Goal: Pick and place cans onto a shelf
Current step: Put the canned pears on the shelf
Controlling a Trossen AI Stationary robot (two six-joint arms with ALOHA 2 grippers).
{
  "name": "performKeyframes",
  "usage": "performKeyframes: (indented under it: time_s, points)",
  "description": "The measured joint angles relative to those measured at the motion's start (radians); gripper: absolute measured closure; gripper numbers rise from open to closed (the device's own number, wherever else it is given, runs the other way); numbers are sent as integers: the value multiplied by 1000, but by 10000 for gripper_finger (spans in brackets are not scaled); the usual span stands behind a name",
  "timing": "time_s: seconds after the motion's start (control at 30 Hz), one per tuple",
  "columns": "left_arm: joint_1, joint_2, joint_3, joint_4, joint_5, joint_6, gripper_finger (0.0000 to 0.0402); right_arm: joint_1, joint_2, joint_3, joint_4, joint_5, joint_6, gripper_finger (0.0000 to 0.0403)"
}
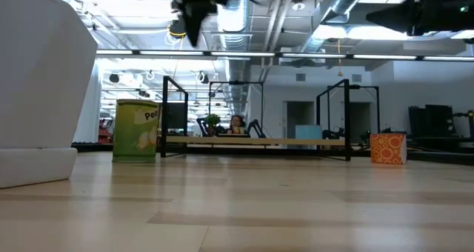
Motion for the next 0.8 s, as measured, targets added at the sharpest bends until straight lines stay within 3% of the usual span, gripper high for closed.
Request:
performKeyframes:
  time_s: [0.2, 0.37, 0.47, 0.6, 0.7, 0.8]
  points:
    - [-1, -369, -371, -3, 0, -190, 401, 1, 0, 0, -1, 0, 0, 378]
    - [-21, -705, -673, -6, 126, -449, 401, 1, 0, 0, 2, -1, 0, 378]
    - [-53, -845, -838, 73, 177, -549, 401, 0, 0, 0, 15, -2, 0, 378]
    - [-86, -918, -1048, 334, 247, -531, 401, 1, 0, 0, 44, -3, 0, 378]
    - [-85, -884, -1172, 550, 287, -489, 401, 1, 0, 0, 52, -3, 0, 378]
    - [-69, -824, -1212, 711, 294, -417, 401, 1, 0, 0, 53, -3, 0, 378]
